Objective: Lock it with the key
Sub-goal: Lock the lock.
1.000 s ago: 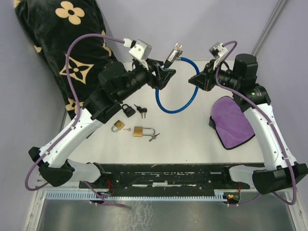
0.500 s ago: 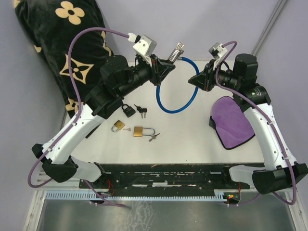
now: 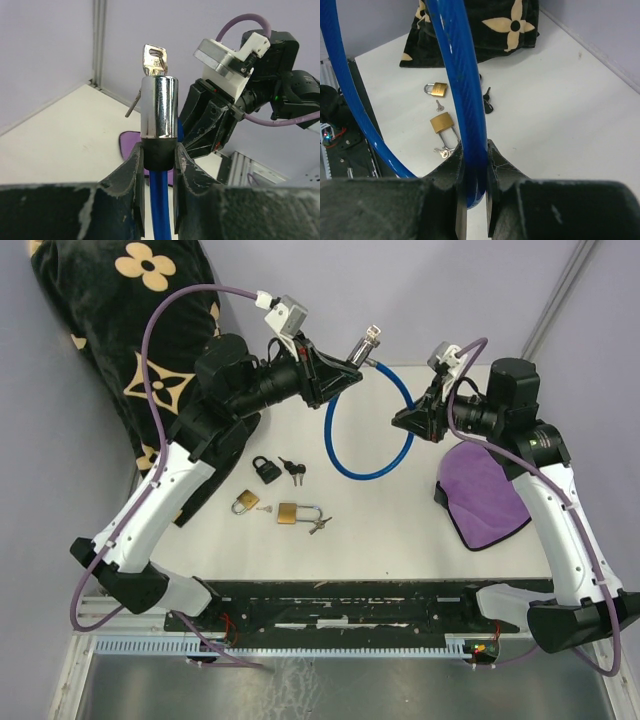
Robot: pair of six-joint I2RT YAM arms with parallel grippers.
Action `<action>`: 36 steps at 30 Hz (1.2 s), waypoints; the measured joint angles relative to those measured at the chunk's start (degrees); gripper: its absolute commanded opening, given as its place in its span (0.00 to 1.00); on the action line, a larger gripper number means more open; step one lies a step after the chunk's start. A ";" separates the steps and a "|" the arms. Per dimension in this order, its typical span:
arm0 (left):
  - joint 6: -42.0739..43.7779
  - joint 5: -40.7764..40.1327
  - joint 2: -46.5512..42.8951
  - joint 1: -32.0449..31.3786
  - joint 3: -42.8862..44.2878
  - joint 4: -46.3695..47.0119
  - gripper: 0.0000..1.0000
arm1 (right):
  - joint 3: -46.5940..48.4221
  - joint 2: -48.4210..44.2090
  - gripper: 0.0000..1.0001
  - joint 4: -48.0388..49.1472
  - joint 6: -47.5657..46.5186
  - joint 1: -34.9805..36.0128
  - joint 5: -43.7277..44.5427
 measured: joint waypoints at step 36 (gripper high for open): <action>-35.58 26.80 3.63 6.38 -11.39 32.11 0.03 | 9.86 0.96 0.02 -16.92 -14.14 2.95 4.50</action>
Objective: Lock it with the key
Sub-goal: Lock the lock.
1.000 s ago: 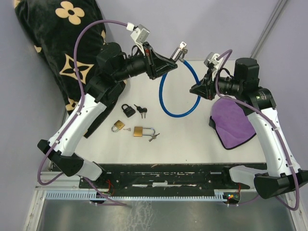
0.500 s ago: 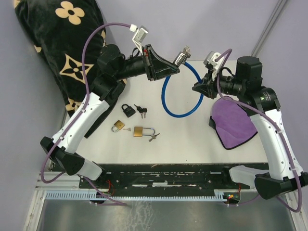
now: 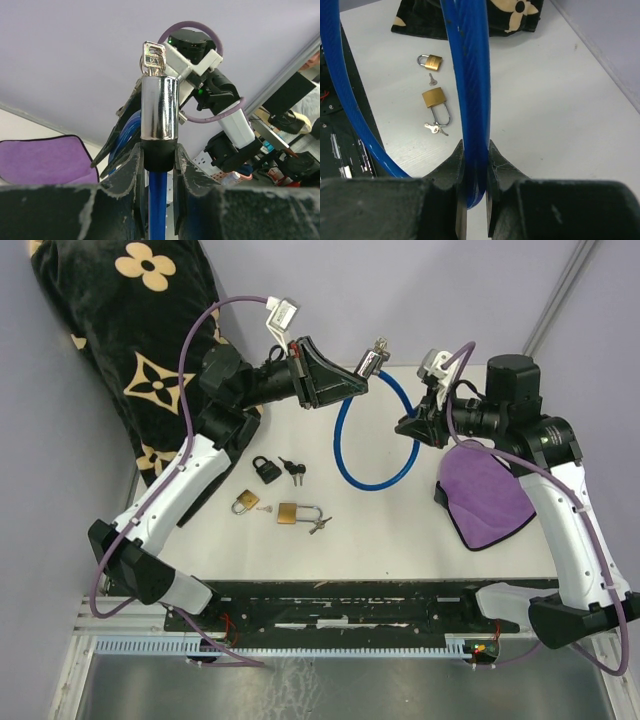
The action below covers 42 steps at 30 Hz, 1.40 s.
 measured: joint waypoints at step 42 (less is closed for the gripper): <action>7.69 2.54 -0.11 3.91 2.23 -13.88 0.61 | -15.61 0.61 0.02 34.80 31.87 0.04 -10.64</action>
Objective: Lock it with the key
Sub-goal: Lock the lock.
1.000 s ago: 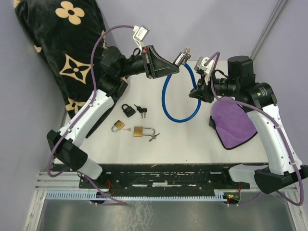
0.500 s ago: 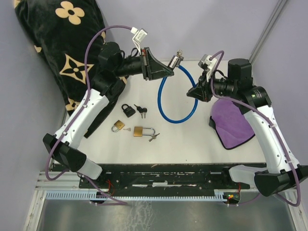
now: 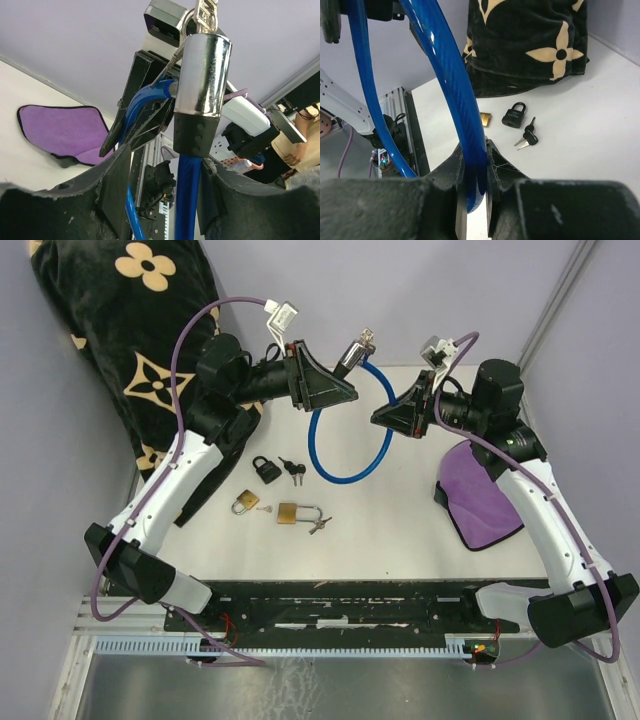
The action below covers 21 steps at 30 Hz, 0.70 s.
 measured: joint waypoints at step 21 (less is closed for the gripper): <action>14.12 -24.72 -23.63 -0.11 -14.40 -2.49 0.92 | -3.15 0.48 0.02 11.47 11.41 0.31 4.04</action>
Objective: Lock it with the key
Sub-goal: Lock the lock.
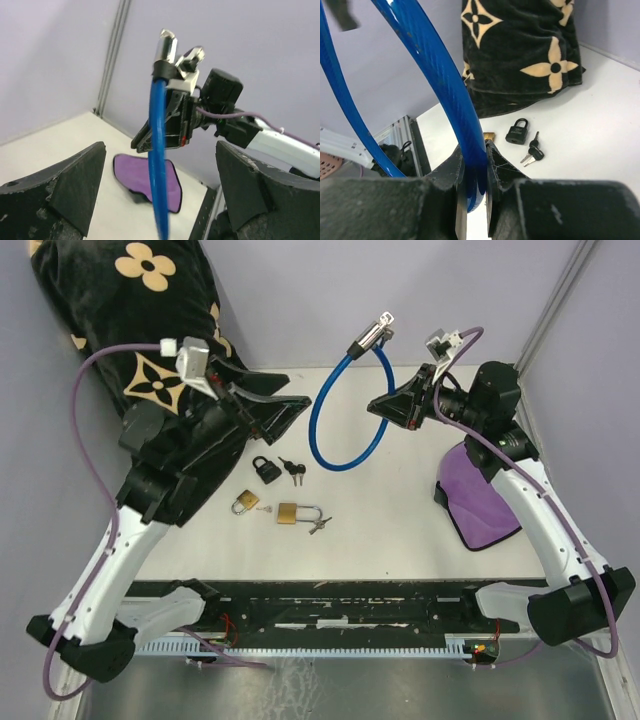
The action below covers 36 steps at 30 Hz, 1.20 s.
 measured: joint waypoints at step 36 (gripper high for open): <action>19.58 -54.12 28.48 -25.53 11.76 17.07 0.61 | -0.33 3.91 0.02 3.48 2.56 1.36 19.30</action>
